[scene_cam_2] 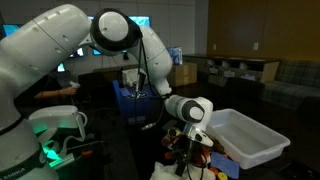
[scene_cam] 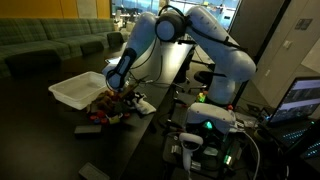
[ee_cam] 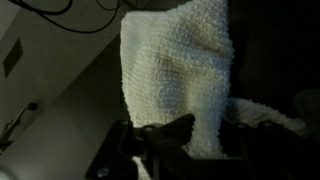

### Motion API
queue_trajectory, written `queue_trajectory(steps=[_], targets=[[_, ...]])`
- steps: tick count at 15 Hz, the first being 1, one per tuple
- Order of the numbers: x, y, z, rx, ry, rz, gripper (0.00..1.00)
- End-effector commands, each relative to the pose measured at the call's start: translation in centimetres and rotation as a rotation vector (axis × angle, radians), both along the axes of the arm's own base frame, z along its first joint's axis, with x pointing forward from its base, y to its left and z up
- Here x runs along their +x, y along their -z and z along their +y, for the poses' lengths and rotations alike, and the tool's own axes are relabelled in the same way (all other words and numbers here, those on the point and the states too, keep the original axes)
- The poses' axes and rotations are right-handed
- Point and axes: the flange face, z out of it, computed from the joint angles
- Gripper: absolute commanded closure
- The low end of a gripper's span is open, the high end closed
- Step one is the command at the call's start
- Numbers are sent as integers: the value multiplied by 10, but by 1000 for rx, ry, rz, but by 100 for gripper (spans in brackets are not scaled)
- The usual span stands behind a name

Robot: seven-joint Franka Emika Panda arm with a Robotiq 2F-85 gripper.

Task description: Use the towel to push all the contents on the table to the left

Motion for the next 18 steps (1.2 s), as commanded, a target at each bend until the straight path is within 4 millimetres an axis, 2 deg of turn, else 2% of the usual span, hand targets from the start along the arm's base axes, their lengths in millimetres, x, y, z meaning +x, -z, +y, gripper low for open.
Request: queue_trajectory(steps=[1, 11, 18], targets=[[6, -1, 49, 51, 6, -37, 90], [9, -5, 199, 157, -15, -150, 89], [3, -25, 337, 255, -117, -299, 90]])
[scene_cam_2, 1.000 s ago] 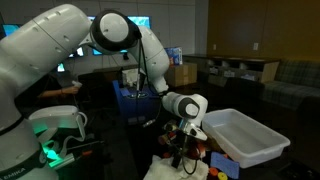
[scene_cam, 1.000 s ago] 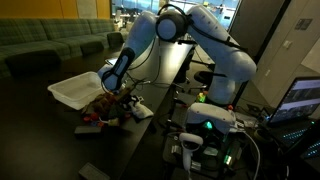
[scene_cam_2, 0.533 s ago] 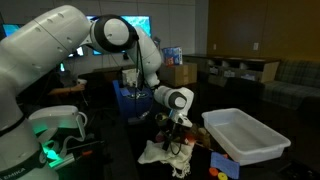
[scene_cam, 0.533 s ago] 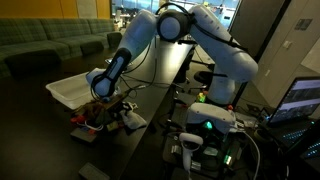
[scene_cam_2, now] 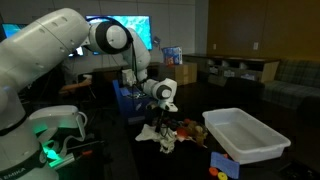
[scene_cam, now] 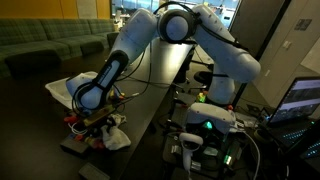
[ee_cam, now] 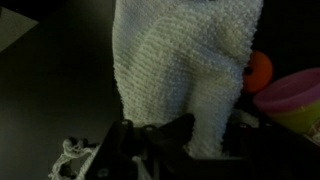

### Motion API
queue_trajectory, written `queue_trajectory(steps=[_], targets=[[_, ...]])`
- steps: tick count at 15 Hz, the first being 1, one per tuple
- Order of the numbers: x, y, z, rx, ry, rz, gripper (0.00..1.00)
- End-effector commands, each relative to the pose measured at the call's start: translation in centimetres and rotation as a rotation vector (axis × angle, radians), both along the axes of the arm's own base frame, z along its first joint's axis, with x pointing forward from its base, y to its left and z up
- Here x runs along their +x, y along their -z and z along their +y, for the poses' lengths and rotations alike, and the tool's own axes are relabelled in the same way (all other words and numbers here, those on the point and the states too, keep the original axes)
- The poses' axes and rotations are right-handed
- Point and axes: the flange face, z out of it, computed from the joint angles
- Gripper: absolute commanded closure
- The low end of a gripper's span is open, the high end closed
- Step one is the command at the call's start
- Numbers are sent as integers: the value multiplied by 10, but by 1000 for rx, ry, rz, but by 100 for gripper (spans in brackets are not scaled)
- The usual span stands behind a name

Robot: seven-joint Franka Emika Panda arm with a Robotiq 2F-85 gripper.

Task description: Use the towel to push all the contents on the table to the left

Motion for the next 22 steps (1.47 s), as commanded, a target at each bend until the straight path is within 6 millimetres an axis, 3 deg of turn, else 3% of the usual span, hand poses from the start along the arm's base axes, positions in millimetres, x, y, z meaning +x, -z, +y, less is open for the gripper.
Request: queue_trajectory(steps=[1, 5, 9, 12, 19, 22], targets=[[0, -3, 69, 52, -38, -82, 90], [-10, -19, 124, 99, -107, -136, 90], [-16, -40, 132, 122, -144, -163, 90], [-23, -47, 108, 90, -156, -175, 90], [-63, -39, -3, -1, -101, -125, 89], [-85, -46, -43, -19, -110, -122, 90]])
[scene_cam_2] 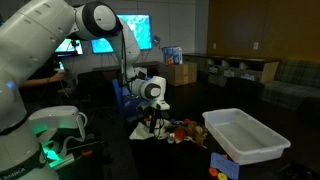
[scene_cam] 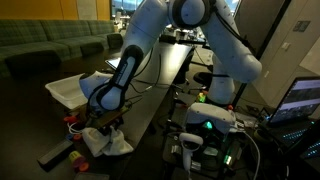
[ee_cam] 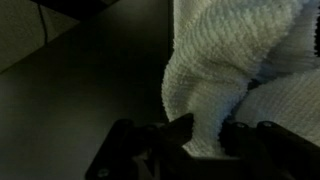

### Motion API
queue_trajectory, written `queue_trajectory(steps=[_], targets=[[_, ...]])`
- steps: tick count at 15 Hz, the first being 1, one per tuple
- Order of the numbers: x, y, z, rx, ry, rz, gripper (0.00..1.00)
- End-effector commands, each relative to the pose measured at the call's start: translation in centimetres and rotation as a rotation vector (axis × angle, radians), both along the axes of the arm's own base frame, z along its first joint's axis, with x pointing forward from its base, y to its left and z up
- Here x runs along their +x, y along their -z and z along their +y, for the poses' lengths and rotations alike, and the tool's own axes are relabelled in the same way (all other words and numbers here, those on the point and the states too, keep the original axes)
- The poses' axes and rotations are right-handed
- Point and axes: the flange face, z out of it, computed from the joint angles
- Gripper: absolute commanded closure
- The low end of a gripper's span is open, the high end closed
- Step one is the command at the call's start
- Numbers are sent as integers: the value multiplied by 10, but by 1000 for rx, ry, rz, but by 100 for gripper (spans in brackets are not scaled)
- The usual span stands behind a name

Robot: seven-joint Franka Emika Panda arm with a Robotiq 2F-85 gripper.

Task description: Use the towel to push all the contents on the table to the left

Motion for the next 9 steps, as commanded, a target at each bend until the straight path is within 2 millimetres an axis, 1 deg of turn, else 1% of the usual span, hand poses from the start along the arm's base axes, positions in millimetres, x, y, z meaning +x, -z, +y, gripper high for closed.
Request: queue_trajectory(steps=[1, 4, 6, 8, 9], targets=[[-36, -22, -46, -17, -34, -11, 90], [-60, -25, -80, -37, -32, 15, 89], [-73, -35, -110, -57, -9, 20, 89], [-79, -50, -148, -94, 38, -6, 89], [-79, -59, -168, -114, 65, -25, 88]])
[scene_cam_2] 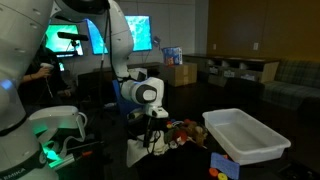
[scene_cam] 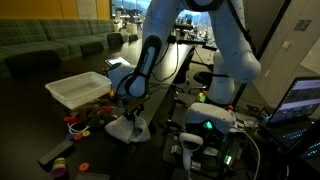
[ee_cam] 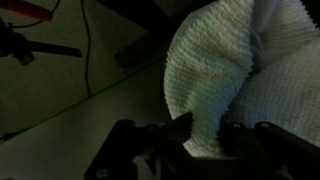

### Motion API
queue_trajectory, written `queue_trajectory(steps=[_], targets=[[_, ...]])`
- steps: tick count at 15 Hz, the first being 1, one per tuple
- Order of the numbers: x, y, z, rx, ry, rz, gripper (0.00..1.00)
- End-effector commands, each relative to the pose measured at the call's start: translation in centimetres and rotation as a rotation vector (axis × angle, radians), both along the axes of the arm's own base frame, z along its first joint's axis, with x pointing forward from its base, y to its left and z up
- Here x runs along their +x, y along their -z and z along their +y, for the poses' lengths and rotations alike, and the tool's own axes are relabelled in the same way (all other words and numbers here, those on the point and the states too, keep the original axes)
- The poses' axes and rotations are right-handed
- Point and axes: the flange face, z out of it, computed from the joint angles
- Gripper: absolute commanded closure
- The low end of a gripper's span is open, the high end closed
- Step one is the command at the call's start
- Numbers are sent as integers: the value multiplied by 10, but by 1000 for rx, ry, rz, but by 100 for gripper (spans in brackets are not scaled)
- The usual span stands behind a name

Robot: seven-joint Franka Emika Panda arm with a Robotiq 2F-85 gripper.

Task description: Use the towel to push all the contents on the table to the left

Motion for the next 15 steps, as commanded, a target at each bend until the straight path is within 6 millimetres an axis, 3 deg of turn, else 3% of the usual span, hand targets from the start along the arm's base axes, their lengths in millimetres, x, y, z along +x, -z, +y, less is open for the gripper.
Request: queue_trajectory(steps=[1, 6, 9, 15], targets=[[-11, -43, -69, -50, 70, -84, 89], [7, -86, -166, -180, 214, -205, 88], [26, -107, -211, -249, 313, -269, 90], [83, -112, -271, -333, 436, -363, 90]])
